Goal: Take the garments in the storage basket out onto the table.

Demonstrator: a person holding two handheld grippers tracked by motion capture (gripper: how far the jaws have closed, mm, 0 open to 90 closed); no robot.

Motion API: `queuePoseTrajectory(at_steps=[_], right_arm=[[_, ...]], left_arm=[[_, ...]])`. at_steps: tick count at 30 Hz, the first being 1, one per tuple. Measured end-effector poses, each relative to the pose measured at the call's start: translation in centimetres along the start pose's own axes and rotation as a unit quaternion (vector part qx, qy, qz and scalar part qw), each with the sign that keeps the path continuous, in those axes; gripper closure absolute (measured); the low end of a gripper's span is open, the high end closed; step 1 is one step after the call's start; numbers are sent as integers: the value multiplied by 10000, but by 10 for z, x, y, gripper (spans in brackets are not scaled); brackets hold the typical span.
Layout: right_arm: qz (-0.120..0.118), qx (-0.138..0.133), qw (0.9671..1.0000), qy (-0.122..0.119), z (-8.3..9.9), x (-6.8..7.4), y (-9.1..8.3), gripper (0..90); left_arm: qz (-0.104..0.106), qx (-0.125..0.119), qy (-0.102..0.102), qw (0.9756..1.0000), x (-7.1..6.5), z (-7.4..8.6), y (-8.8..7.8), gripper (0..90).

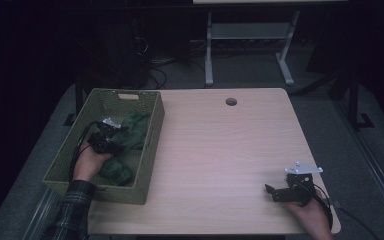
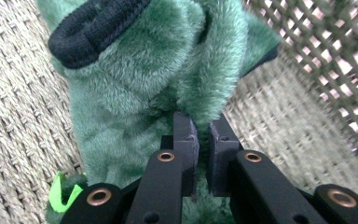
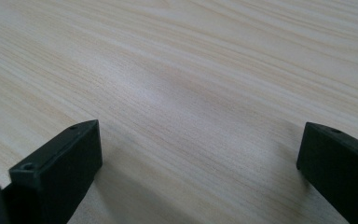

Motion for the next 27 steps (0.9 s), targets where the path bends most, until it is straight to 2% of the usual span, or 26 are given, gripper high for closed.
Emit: queuePoseTrajectory(at_steps=[2, 3, 4, 5, 7, 9, 12, 13, 14, 15, 16, 17, 18, 19, 20, 21, 22, 23, 24, 27], right_arm=[[-1, 0, 10000, -1, 0, 0, 0, 0], [-1, -1, 10000, -1, 0, 0, 0, 0], [0, 1, 10000, 2, 0, 0, 0, 0], [0, 1, 10000, 1, 0, 0, 0, 0], [-1, -1, 10000, -1, 0, 0, 0, 0], [-1, 0, 10000, 0, 0, 0, 0, 0], [-1, 0, 10000, -1, 0, 0, 0, 0], [0, 2, 10000, 2, 0, 0, 0, 0], [0, 2, 10000, 2, 0, 0, 0, 0], [-1, 1, 10000, -2, 0, 0, 0, 0], [-1, 1, 10000, -2, 0, 0, 0, 0], [0, 0, 10000, -2, 0, 0, 0, 0], [0, 0, 10000, -2, 0, 0, 0, 0], [0, 2, 10000, 0, 0, 0, 0, 0], [0, 2, 10000, 0, 0, 0, 0, 0], [0, 0, 10000, -2, 0, 0, 0, 0], [0, 0, 10000, -2, 0, 0, 0, 0], [0, 0, 10000, 0, 0, 0, 0, 0], [0, 0, 10000, 0, 0, 0, 0, 0], [0, 2, 10000, 1, 0, 0, 0, 0]], left_arm=[[25, -62, -40, 10000, 0, 0, -1, 839], [78, -238, -121, 9996, 2, 1, -6, 839], [78, -238, -121, 9996, 2, 1, -6, 839], [120, -375, -185, 9991, 3, 1, -10, 839], [144, -412, -211, 9988, 4, 2, -12, 839], [295, -632, -318, 9971, 7, 3, -21, 840], [356, -763, -384, 9957, 8, 4, -27, 840], [488, -962, -493, 9929, 10, 4, -32, 840], [488, -962, -493, 9929, 10, 4, -32, 840], [590, -1107, -529, 9907, 11, 5, -38, 840], [590, -1107, -529, 9907, 11, 5, -38, 841], [653, -1198, -539, 9892, 11, 5, -41, 841], [653, -1198, -539, 9892, 11, 5, -41, 841], [695, -1339, -619, 9866, 10, 5, -46, 841], [695, -1339, -619, 9866, 10, 5, -46, 841], [751, -1513, -678, 9833, 10, 5, -51, 841], [751, -1513, -678, 9833, 10, 5, -51, 841], [814, -1628, -716, 9807, 10, 5, -57, 842], [814, -1628, -716, 9807, 10, 5, -57, 843], [870, -1763, -713, 9779, 8, 4, -65, 843]])
Point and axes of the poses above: each handheld gripper's, and its own axes: y roughly forward along the jaws, z roughly out of its underside, x roughly to its left, the point moved 1 cm from there along y, roughly forward along the jaws, and after that the axes turned 1 degree about -y, right-handed, at the moved point
